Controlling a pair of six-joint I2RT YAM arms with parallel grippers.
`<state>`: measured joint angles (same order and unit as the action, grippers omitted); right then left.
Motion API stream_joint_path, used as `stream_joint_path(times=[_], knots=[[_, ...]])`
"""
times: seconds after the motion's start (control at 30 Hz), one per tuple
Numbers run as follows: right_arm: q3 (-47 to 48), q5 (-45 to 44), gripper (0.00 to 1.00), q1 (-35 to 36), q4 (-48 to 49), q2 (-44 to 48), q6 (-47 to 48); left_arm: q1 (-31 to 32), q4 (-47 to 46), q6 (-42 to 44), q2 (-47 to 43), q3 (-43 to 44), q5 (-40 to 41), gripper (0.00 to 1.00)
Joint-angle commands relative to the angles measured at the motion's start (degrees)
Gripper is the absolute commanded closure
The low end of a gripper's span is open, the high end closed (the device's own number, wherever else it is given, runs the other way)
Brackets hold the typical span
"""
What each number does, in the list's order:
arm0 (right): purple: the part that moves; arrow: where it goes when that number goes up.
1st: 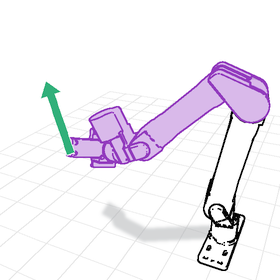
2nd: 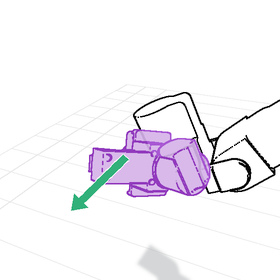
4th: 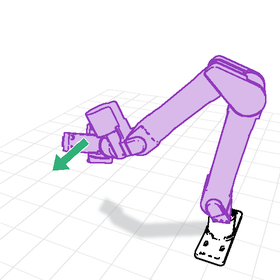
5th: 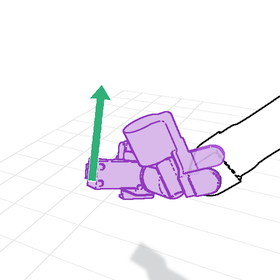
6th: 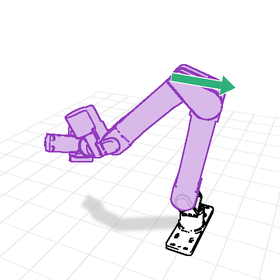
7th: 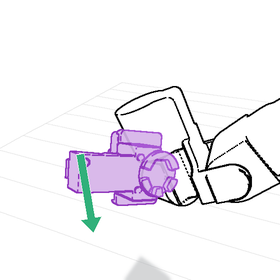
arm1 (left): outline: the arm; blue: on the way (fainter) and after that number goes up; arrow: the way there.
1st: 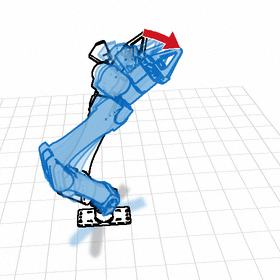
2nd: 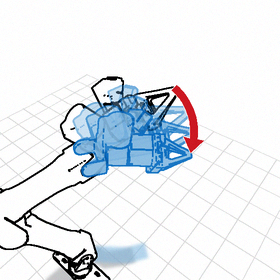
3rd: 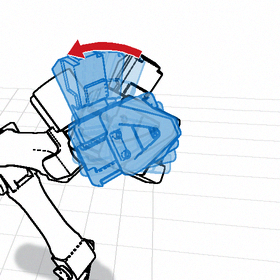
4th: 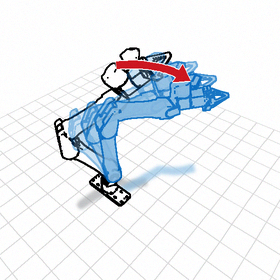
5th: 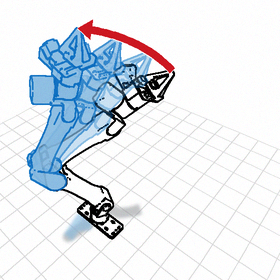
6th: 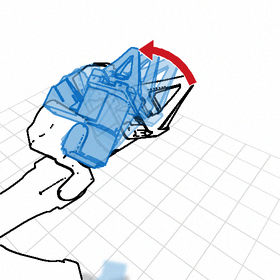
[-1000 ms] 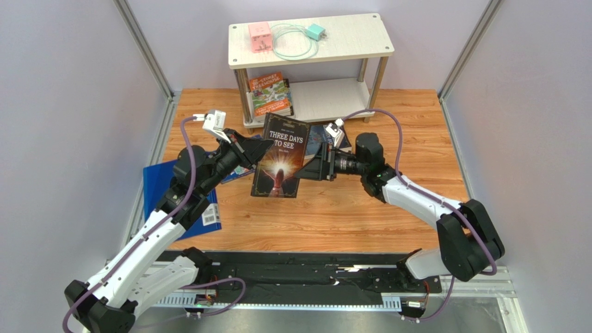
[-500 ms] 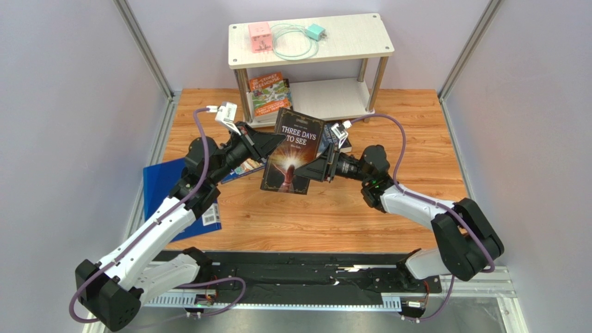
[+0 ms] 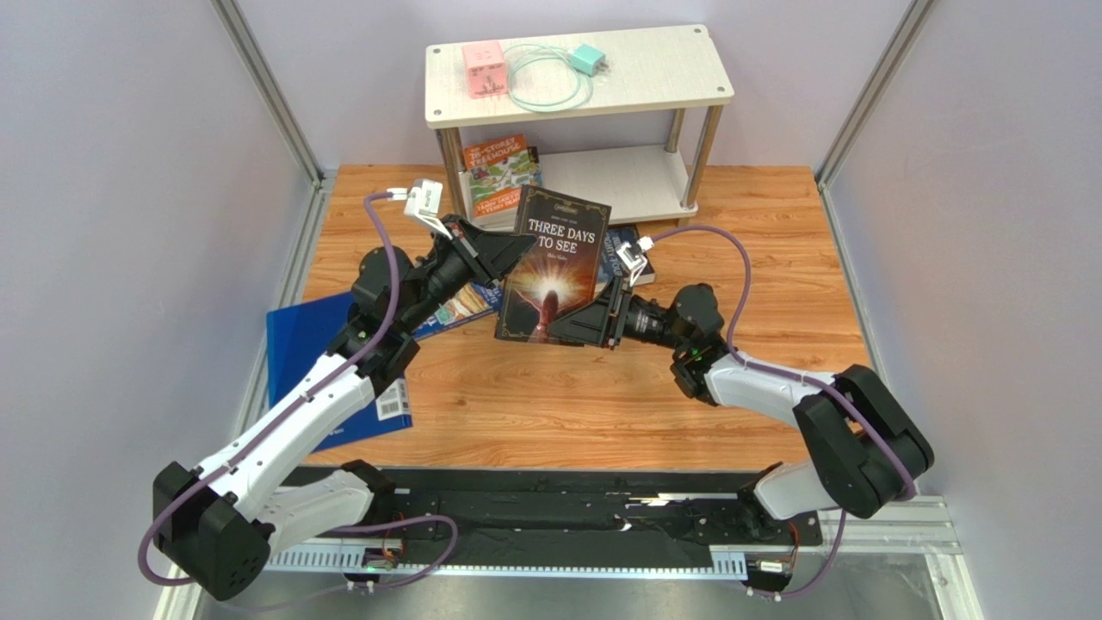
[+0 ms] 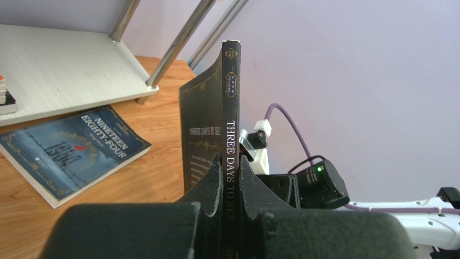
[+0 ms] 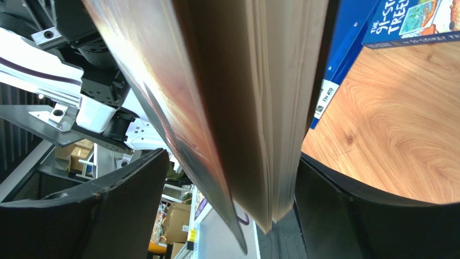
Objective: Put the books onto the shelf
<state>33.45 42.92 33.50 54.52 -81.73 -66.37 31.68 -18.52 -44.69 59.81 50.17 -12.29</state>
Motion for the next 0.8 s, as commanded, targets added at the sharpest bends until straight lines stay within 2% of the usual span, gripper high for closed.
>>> stream_joint_path(times=[0.0, 0.1, 0.13, 0.2, 0.23, 0.33, 0.37, 0.4, 0.47, 0.5, 0.67, 0.77], knots=[[1.35, -0.12, 0.20, 1.13, 4.90, 0.61, -1.57, -0.30, -9.25, 0.12, -0.84, -0.43, 4.73, 1.00], [1.53, 0.24, 0.41, 1.48, 2.88, 1.75, -1.92, -0.30, -8.11, 1.88, -0.49, -0.08, 7.10, 1.00], [1.44, 0.24, 0.56, 1.48, 2.26, 2.45, -1.84, -0.30, -7.50, 2.49, -0.31, 0.10, 7.54, 1.00], [1.35, -0.20, 0.70, 1.48, -0.19, 3.16, -1.31, -0.30, -7.23, 3.11, 0.30, 0.71, 8.60, 1.00], [1.61, -0.46, 0.86, 1.48, -1.51, 3.51, -0.87, -0.30, -6.71, 3.55, 0.48, 0.98, 8.78, 1.00], [2.40, -2.04, 0.99, 1.48, -6.87, 5.09, 1.76, -0.30, -5.30, 4.43, 1.01, 1.51, 9.74, 1.00], [3.10, -2.39, 1.00, 1.48, -8.54, 5.53, 3.77, -0.30, -4.16, 4.69, 1.01, 2.12, 10.70, 1.00], [3.89, -3.01, 1.00, 1.40, -13.43, 5.71, 4.83, -0.30, -0.41, 5.57, 0.92, 2.64, 11.41, 0.86], [7.40, -3.54, 1.00, 1.13, -18.81, 5.62, 7.56, -0.30, 5.05, 6.36, 0.75, 4.92, 15.34, 0.67], [8.72, -3.89, 1.00, 0.87, -24.15, 5.19, 9.74, -0.30, 11.52, 6.80, 0.40, 5.89, 17.20, 0.56], [19.43, -3.37, 1.00, -0.80, -38.84, 1.76, 15.82, -0.30, 29.82, 3.04, -5.73, 5.38, 34.77, 0.53], [24.88, -3.10, 1.00, -1.85, -44.74, -0.96, 20.13, -0.30, 34.51, 0.91, -11.70, 1.52, 40.94, 0.53]])
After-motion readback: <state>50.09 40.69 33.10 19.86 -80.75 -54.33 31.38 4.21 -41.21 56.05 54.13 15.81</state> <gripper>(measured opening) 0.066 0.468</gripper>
